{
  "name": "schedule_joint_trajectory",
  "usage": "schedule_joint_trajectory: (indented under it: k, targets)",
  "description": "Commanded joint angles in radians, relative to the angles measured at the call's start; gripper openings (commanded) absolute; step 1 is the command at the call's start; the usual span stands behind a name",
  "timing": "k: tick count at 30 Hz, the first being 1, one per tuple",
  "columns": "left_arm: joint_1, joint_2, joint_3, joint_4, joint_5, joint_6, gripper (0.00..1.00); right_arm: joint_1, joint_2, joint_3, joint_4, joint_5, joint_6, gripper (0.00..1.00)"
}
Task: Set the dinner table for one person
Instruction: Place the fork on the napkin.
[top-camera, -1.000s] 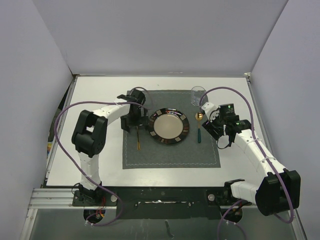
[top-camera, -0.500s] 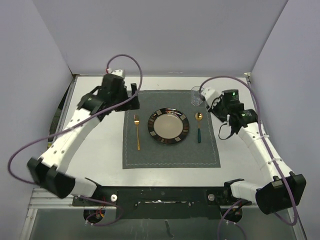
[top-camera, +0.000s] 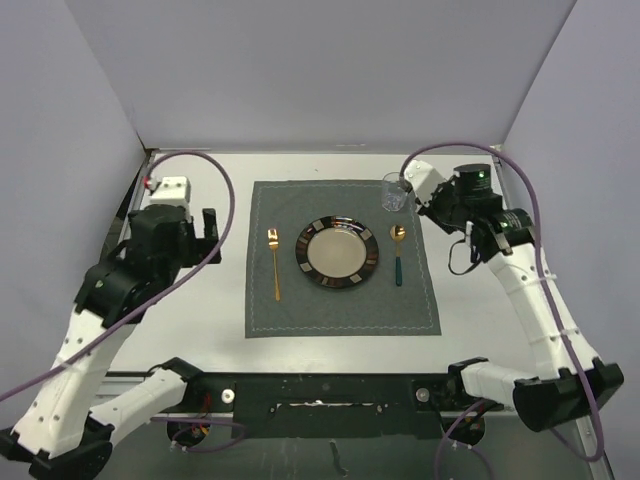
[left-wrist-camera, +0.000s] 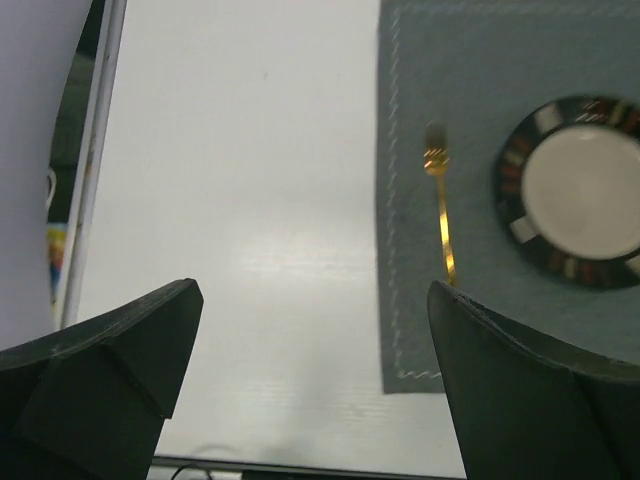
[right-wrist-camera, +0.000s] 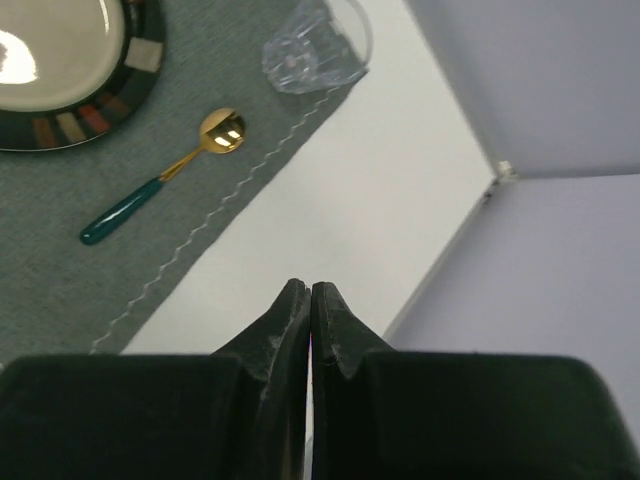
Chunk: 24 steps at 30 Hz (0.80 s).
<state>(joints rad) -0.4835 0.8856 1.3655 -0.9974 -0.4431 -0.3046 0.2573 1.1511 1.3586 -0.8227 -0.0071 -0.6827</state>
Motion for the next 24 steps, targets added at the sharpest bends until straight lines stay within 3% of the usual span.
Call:
schedule_joint_trajectory:
  k: [1, 6, 9, 12, 15, 16, 17, 19, 20, 23, 24]
  targets:
    - [-0.001, 0.092, -0.086, -0.061, -0.178, 0.071, 0.98, 0.005, 0.086, -0.053, 0.015, -0.021, 0.151, 0.00]
    - [0.003, 0.296, -0.077, -0.054, -0.309, 0.088, 0.98, -0.007, 0.129, -0.143, 0.144, 0.006, 0.138, 0.00]
    - [0.008, 0.381, -0.039, 0.045, -0.376, 0.112, 0.98, -0.015, 0.170, -0.158, 0.205, -0.022, 0.121, 0.00]
    - [0.036, 0.419, -0.053, 0.257, -0.288, 0.227, 0.98, -0.014, 0.249, -0.113, 0.229, -0.041, 0.115, 0.00]
    - [0.082, 0.495, -0.031, 0.315, -0.161, 0.228, 0.98, 0.012, 0.348, -0.043, 0.234, -0.021, 0.075, 0.00]
    - [0.097, 0.531, -0.013, 0.304, -0.135, 0.213, 0.94, 0.026, 0.379, -0.017, 0.232, -0.003, 0.061, 0.00]
    - [0.113, 0.571, 0.005, 0.288, -0.110, 0.196, 0.80, 0.044, 0.415, 0.015, 0.220, 0.006, 0.047, 0.00]
    - [0.135, 0.651, 0.044, 0.253, -0.085, 0.155, 0.37, 0.082, 0.482, 0.089, 0.178, 0.026, 0.028, 0.00]
    - [0.140, 0.683, 0.061, 0.238, -0.084, 0.138, 0.27, 0.098, 0.517, 0.129, 0.147, 0.037, 0.027, 0.00]
    - [0.145, 0.727, 0.063, 0.269, -0.080, 0.117, 0.27, 0.107, 0.606, 0.220, 0.091, 0.045, 0.063, 0.00]
    - [0.148, 0.728, 0.056, 0.290, -0.074, 0.118, 0.36, 0.101, 0.621, 0.242, 0.087, 0.054, 0.088, 0.00]
